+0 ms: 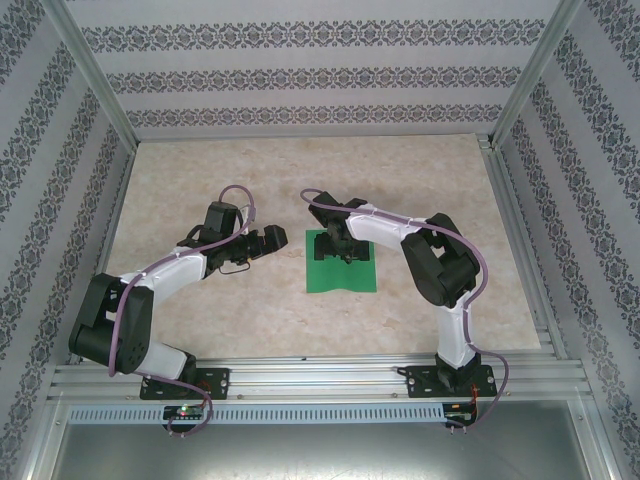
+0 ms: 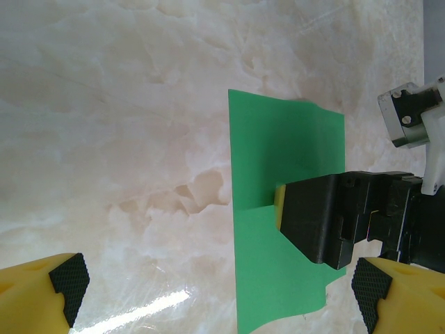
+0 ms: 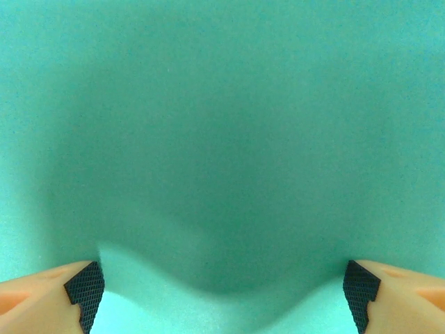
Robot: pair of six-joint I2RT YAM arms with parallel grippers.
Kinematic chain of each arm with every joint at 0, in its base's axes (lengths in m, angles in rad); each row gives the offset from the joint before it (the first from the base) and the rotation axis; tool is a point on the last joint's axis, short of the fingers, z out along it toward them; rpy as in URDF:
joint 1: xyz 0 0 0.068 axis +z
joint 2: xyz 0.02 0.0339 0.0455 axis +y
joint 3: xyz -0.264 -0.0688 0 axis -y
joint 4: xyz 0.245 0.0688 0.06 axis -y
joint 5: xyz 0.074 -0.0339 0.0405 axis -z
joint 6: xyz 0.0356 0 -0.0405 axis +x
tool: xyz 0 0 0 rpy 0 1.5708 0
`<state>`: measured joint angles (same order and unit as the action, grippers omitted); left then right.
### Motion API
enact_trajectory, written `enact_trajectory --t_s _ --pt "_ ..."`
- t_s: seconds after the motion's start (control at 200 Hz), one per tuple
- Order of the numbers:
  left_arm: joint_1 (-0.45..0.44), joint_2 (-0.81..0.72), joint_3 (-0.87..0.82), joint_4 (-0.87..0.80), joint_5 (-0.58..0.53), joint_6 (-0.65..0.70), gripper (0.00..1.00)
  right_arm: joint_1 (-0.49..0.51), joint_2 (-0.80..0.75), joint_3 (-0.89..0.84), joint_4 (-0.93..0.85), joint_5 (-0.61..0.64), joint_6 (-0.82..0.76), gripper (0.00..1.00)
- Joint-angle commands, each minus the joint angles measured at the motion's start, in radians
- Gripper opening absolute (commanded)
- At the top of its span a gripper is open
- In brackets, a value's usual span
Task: Fold a paper plane with a square sheet of paper (pick it up from the middle)
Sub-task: Fold the square sheet of paper in half at the center of the table.
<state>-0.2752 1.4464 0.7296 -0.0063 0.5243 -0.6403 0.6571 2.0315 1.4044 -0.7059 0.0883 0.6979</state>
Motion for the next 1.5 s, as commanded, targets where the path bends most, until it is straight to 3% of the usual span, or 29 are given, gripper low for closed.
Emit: enact_trajectory --t_s 0.0,0.455,0.62,0.744,0.879,0.954,1.014,1.094,1.184,1.494 --pt "-0.01 -0.025 -0.009 0.005 0.022 0.021 1.0 -0.002 0.011 -0.021 -0.02 0.0 -0.027 0.91" --pt "-0.01 -0.021 -0.001 -0.007 0.022 0.023 1.0 0.003 -0.038 0.009 -0.033 0.018 -0.07 0.78" --pt "-0.011 -0.019 0.002 -0.01 0.019 0.025 1.0 0.004 -0.086 -0.003 -0.016 0.013 -0.075 0.67" --pt "-0.01 -0.017 0.005 -0.011 0.017 0.024 1.0 -0.001 -0.106 -0.013 -0.006 -0.003 -0.08 0.5" --pt "-0.011 -0.016 0.004 -0.012 0.018 0.021 1.0 -0.005 -0.122 -0.028 0.006 -0.026 -0.078 0.42" --pt "-0.011 -0.017 0.002 -0.012 0.016 0.022 1.0 -0.007 -0.123 -0.028 0.001 -0.021 -0.077 0.53" --pt "-0.01 -0.015 0.001 -0.012 0.016 0.021 1.0 -0.007 -0.121 -0.025 0.001 -0.022 -0.08 0.56" --pt "-0.01 -0.015 0.002 -0.011 0.017 0.021 1.0 -0.006 -0.11 -0.016 -0.002 -0.02 -0.083 0.72" --pt "-0.01 -0.018 0.002 -0.013 0.018 0.021 1.0 -0.011 -0.085 0.001 -0.014 -0.013 -0.083 0.83" --pt "-0.01 -0.019 0.0 -0.018 0.016 0.028 1.0 -0.005 -0.005 0.038 -0.025 -0.042 -0.104 0.92"
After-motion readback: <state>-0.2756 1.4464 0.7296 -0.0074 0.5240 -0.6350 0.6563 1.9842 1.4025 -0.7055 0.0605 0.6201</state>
